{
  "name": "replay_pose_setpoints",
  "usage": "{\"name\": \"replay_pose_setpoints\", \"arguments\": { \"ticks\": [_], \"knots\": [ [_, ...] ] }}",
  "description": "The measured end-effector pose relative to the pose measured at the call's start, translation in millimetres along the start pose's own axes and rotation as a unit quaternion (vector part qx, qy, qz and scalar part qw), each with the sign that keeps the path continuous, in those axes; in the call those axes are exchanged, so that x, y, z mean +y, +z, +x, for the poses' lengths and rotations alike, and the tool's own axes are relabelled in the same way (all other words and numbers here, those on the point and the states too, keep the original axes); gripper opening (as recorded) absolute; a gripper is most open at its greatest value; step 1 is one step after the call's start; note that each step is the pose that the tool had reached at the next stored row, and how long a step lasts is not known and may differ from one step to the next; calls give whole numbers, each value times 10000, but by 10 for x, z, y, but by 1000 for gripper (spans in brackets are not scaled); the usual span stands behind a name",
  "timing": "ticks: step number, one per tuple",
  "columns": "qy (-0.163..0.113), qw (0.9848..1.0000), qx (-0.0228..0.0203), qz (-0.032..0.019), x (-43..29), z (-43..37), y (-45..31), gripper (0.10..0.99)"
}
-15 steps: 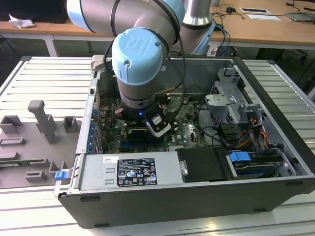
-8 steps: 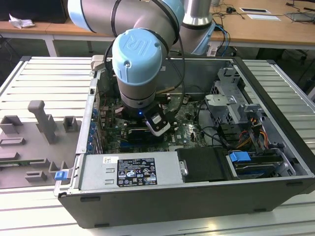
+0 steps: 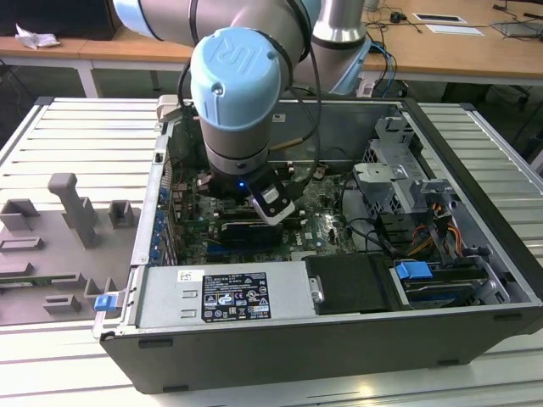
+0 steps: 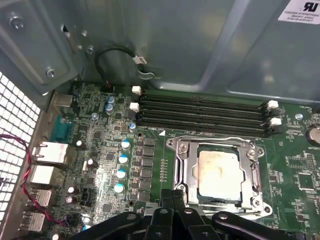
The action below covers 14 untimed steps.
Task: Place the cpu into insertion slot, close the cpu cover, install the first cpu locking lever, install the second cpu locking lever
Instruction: 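Install the second cpu locking lever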
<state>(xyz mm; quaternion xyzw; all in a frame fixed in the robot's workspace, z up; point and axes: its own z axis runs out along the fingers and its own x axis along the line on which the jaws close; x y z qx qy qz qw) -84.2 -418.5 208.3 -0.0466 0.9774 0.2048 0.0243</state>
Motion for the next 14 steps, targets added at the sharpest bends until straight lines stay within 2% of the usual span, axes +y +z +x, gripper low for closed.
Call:
{"name": "replay_pose_setpoints", "arguments": {
  "ticks": [7,9,14],
  "knots": [
    [-1,10000,0,3,24,-4,-42,106],
    [-1,10000,4,31,47,-7,-73,106],
    [-1,10000,3,34,81,-12,-147,106]
  ]
}}
